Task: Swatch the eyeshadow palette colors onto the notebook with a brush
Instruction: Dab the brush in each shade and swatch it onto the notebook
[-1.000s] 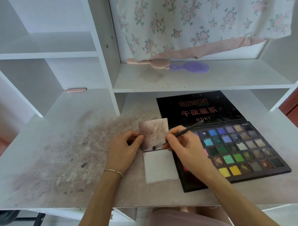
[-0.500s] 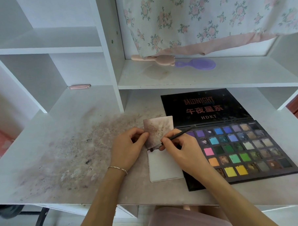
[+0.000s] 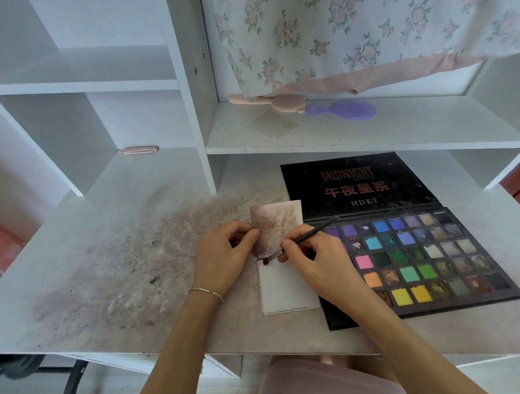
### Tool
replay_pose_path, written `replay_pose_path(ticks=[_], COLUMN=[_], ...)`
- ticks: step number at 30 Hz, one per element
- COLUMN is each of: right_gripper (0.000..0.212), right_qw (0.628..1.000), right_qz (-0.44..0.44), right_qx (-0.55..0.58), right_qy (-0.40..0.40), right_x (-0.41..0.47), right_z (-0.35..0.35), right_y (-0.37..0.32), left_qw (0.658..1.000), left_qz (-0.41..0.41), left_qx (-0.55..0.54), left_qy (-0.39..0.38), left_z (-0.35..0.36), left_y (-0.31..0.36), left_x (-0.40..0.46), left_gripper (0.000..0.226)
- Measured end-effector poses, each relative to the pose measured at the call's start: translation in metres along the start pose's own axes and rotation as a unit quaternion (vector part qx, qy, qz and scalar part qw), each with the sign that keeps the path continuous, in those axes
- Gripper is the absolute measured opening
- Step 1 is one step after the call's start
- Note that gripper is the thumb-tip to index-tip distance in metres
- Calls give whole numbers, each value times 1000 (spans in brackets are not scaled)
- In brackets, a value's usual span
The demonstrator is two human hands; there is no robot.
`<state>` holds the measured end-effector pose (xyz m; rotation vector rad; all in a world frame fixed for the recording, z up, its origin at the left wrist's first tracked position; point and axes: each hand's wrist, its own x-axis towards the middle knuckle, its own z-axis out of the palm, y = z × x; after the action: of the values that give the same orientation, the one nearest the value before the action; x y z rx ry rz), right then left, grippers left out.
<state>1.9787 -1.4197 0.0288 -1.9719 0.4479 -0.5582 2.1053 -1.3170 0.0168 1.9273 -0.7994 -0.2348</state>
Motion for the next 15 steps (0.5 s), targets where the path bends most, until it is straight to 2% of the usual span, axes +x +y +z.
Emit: replay_pose_path(ticks=[10, 15], right_gripper=[19, 11], right_qw=[1000, 1000], right_qz=[-2, -4], right_qx=[-12, -15], right_qy=[-4, 2], right_x=[0, 1], right_z=[0, 0], right_y=[-1, 0], left_qw=[1000, 1000], left_qz=[-4, -3], left_qx=[4, 5], left_qy=[2, 3], left_z=[0, 0], left_y=[1, 1], left_x=[0, -1], left_gripper=[9, 6])
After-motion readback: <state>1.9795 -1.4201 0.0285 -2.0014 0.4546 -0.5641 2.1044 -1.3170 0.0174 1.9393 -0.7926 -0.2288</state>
